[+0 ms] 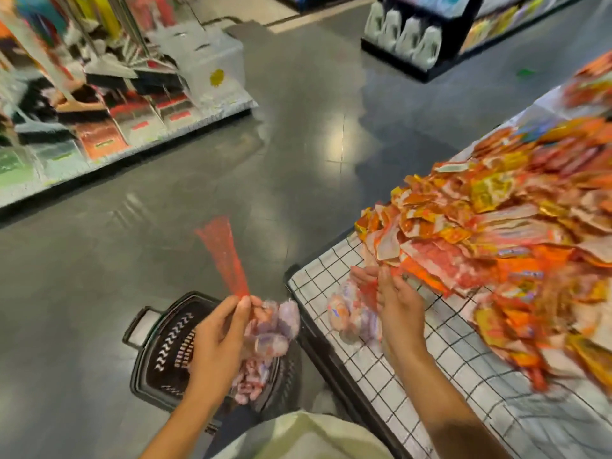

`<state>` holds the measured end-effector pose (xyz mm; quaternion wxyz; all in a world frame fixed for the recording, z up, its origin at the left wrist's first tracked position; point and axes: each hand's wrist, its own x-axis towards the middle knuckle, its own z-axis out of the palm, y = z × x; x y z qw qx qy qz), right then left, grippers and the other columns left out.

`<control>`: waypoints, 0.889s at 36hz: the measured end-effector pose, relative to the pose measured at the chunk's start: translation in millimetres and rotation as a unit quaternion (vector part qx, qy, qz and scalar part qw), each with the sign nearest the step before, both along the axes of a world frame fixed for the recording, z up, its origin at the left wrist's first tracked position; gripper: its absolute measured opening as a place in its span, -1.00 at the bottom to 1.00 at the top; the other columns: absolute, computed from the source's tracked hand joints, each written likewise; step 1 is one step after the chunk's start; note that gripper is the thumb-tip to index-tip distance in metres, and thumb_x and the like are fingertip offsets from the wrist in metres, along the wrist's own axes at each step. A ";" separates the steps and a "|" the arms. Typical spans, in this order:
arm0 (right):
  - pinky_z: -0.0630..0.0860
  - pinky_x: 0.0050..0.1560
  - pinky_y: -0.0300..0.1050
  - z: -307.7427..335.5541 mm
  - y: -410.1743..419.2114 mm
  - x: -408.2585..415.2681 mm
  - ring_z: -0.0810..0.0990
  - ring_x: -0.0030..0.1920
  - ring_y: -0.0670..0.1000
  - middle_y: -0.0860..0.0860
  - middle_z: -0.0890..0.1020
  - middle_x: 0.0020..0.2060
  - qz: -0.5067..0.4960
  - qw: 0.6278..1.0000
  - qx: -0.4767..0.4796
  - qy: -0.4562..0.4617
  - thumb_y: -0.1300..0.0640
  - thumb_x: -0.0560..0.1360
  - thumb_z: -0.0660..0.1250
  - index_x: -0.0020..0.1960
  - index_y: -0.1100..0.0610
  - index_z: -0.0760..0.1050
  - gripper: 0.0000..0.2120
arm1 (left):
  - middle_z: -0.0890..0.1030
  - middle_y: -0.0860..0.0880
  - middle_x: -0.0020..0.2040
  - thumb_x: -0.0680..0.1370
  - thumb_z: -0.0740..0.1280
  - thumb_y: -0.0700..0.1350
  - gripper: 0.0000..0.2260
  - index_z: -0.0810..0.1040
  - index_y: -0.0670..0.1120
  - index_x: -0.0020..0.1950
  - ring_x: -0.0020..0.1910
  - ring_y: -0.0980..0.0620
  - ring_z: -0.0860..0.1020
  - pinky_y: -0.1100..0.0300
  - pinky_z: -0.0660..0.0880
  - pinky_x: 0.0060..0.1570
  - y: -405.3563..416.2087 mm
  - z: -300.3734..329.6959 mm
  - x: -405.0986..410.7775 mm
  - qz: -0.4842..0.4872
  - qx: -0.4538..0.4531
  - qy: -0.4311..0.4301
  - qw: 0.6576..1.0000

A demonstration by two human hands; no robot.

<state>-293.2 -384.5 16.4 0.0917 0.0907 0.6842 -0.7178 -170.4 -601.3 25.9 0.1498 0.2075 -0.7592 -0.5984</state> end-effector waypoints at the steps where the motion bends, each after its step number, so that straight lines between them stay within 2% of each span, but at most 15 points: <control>1: 0.55 0.22 0.01 -3.8 3.1 -15.8 0.72 0.10 0.03 0.06 0.76 0.00 -0.002 1.000 -0.010 -0.009 0.01 0.71 0.17 0.03 0.16 0.68 -0.65 | 0.68 -0.04 -0.16 0.66 0.23 -0.08 -0.78 0.66 0.00 -0.05 -0.15 0.11 0.63 0.36 0.50 -0.11 6.0 1.4 -5.9 -0.001 0.002 0.002 1.000; 4: 0.58 0.19 -0.02 -13.4 8.2 -60.5 0.71 0.09 0.00 0.10 0.75 0.02 -0.034 0.998 -0.016 -0.052 -0.06 0.69 0.22 0.00 0.13 0.70 -0.63 | 0.68 -0.09 -0.16 0.67 0.21 -0.09 -0.77 0.66 -0.04 -0.03 -0.10 -0.02 0.65 0.22 0.57 -0.04 25.6 5.6 -20.6 -0.014 0.028 0.010 0.999; 7: 0.62 0.03 -0.09 -24.3 13.5 -89.6 0.70 0.10 0.05 0.06 0.75 0.01 -0.062 0.993 0.007 -0.097 -0.07 0.67 0.25 0.02 0.12 0.70 -0.66 | 0.69 -0.12 -0.15 0.69 0.20 -0.13 -0.75 0.66 -0.04 -0.04 -0.09 -0.03 0.67 0.27 0.57 -0.02 43.8 6.8 -33.9 -0.015 0.061 0.014 0.998; 9: 0.63 0.10 -0.05 -31.6 16.1 -99.1 0.69 0.12 0.03 0.00 0.74 0.01 -0.046 0.994 0.022 -0.092 -0.07 0.67 0.24 0.02 0.06 0.70 -0.68 | 0.68 -0.13 -0.15 0.69 0.19 -0.16 -0.75 0.66 -0.08 -0.04 -0.09 -0.04 0.66 0.24 0.57 -0.02 54.2 4.0 -44.1 -0.011 0.078 0.011 0.997; 12: 0.59 0.26 0.04 -35.2 15.7 -106.3 0.69 0.13 -0.02 -0.03 0.74 0.04 -0.012 0.997 0.019 -0.068 -0.05 0.68 0.23 0.08 0.08 0.70 -0.68 | 0.66 -0.14 -0.17 0.69 0.19 -0.17 -0.74 0.63 -0.18 -0.07 -0.07 -0.12 0.65 0.03 0.57 0.06 67.0 -5.8 -62.9 -0.004 0.097 -0.004 0.995; 14: 0.55 0.32 0.07 -34.2 14.6 -111.3 0.68 0.16 -0.03 -0.03 0.74 0.06 0.000 0.998 0.015 -0.056 -0.04 0.69 0.22 0.09 0.08 0.69 -0.69 | 0.64 -0.21 -0.20 0.69 0.19 -0.20 -0.75 0.61 -0.24 -0.06 -0.11 -0.11 0.65 -0.02 0.56 0.05 75.3 -13.1 -78.6 0.017 0.110 -0.013 0.994; 17: 0.52 0.36 0.07 -33.2 15.6 -118.9 0.66 0.20 -0.03 -0.04 0.73 0.09 -0.001 0.999 0.010 -0.044 -0.03 0.69 0.22 0.10 0.07 0.69 -0.70 | 0.62 -0.20 -0.25 0.69 0.20 -0.21 -0.75 0.61 -0.27 -0.05 -0.16 -0.07 0.63 0.01 0.57 0.03 88.3 -22.0 -101.2 0.051 0.139 -0.023 0.989; 21: 0.53 0.35 0.03 -34.1 20.7 -118.7 0.65 0.19 -0.11 -0.10 0.73 0.10 0.002 1.000 0.015 -0.022 -0.03 0.69 0.21 0.16 0.08 0.69 -0.68 | 0.68 -0.06 -0.22 0.69 0.20 -0.14 -0.74 0.64 -0.14 -0.08 -0.18 0.07 0.65 0.19 0.58 -0.08 99.4 -34.8 -118.6 0.059 0.164 -0.034 0.984; 23: 0.55 0.33 0.01 -36.2 23.0 -114.3 0.66 0.17 -0.14 -0.11 0.73 0.08 0.007 0.999 0.030 -0.007 -0.03 0.69 0.22 0.16 0.08 0.69 -0.69 | 0.70 -0.09 -0.18 0.69 0.21 -0.15 -0.76 0.64 -0.16 -0.03 -0.13 0.05 0.67 0.27 0.57 -0.06 101.2 -44.6 -123.2 0.059 0.170 -0.041 0.983; 25: 0.55 0.31 -0.04 -40.1 24.1 -108.2 0.65 0.17 -0.14 -0.11 0.73 0.06 0.011 0.999 0.048 0.017 0.01 0.69 0.22 0.13 0.04 0.69 -0.73 | 0.70 -0.09 -0.14 0.68 0.22 -0.15 -0.78 0.64 -0.18 0.00 -0.10 0.04 0.67 0.23 0.55 -0.02 100.7 -58.9 -124.9 0.063 0.165 -0.071 0.982; 27: 0.53 0.26 -0.17 -43.7 23.6 -101.5 0.64 0.16 -0.14 -0.15 0.72 0.04 0.009 0.997 0.061 0.042 0.04 0.69 0.24 0.08 -0.04 0.68 -0.77 | 0.71 -0.09 -0.07 0.68 0.24 -0.14 -0.79 0.64 -0.18 -0.01 -0.07 0.00 0.65 0.21 0.54 -0.01 97.7 -73.8 -122.6 0.064 0.142 -0.116 0.981; 30: 0.47 0.18 -0.40 -51.5 25.2 -88.9 0.60 0.16 -0.28 -0.18 0.70 0.09 0.040 0.992 0.088 0.075 0.08 0.69 0.24 0.18 0.02 0.67 -0.77 | 0.70 0.00 -0.07 0.67 0.24 -0.14 -0.82 0.63 -0.14 0.02 -0.05 0.04 0.64 0.42 0.51 -0.13 91.7 -91.4 -110.6 0.034 0.075 -0.140 0.987; 32: 0.46 0.22 -0.39 -60.4 27.5 -76.6 0.57 0.20 -0.30 -0.16 0.68 0.15 0.074 0.987 0.107 0.097 0.12 0.69 0.23 0.24 0.04 0.64 -0.76 | 0.68 0.05 0.01 0.67 0.24 -0.15 -0.85 0.60 -0.08 0.14 0.04 0.11 0.64 0.29 0.57 0.01 87.9 -99.3 -100.3 -0.009 0.019 -0.127 0.992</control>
